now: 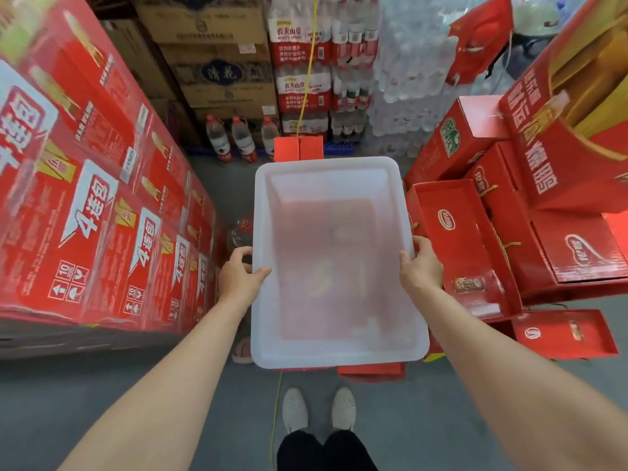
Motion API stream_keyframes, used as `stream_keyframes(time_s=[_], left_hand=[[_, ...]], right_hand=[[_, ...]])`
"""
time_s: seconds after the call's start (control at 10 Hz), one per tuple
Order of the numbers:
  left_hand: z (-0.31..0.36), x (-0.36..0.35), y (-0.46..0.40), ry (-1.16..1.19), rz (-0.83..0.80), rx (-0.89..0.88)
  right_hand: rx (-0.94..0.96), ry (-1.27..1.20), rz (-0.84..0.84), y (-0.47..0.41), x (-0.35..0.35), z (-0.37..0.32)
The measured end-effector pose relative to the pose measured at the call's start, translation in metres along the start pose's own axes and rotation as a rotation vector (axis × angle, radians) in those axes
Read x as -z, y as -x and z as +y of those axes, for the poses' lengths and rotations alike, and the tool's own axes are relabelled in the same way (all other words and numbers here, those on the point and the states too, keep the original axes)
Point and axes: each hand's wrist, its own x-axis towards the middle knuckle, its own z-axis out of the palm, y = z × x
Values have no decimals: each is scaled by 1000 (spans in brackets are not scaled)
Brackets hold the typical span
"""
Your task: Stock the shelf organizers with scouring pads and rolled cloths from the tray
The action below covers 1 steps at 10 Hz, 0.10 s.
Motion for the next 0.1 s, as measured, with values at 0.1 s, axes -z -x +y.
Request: stream_keyframes(time_s=[0.1], left_hand=[[20, 17, 8, 48, 70, -23]], right_hand=[[-33, 52, -105, 7, 18, -3]])
